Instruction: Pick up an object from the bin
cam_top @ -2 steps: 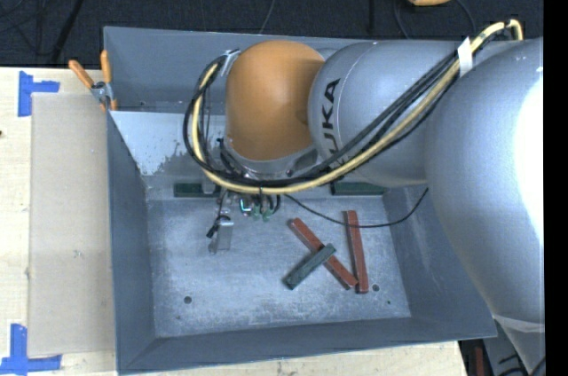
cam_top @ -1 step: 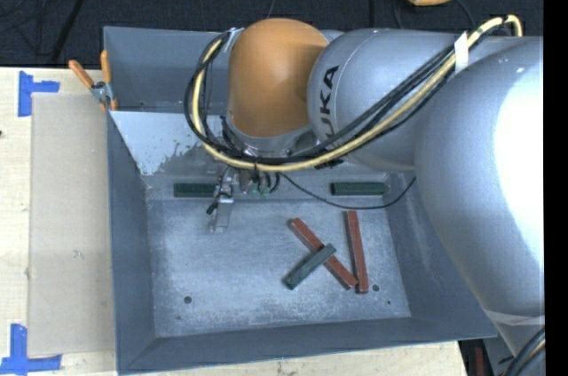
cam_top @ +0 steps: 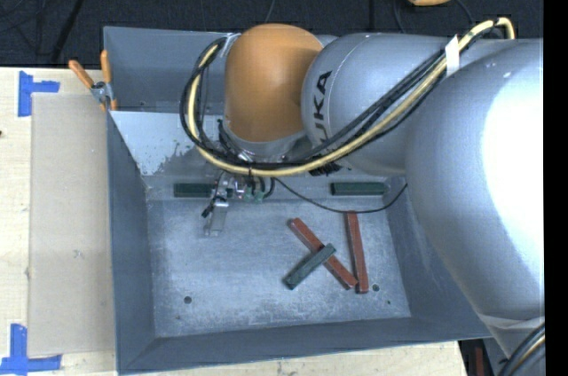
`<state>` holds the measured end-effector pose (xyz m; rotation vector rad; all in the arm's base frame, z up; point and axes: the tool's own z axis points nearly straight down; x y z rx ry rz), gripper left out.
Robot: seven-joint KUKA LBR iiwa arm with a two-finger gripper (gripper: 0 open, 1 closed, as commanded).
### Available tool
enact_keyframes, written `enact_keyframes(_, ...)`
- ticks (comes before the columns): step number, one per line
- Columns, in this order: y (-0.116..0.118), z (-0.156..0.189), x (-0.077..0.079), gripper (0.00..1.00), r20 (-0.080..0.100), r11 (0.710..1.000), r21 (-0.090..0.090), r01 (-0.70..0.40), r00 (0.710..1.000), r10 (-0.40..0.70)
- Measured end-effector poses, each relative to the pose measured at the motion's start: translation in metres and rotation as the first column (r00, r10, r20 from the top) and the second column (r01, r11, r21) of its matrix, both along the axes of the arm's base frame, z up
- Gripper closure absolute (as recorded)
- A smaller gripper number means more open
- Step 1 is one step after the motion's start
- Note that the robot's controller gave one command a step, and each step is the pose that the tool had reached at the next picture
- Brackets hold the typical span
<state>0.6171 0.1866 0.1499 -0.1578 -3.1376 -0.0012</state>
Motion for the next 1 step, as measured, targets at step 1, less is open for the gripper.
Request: enact_keyframes(1,0.0493,0.0552,-0.0156,0.0,0.006,0.946,0.001,-0.324,0.946,0.324)
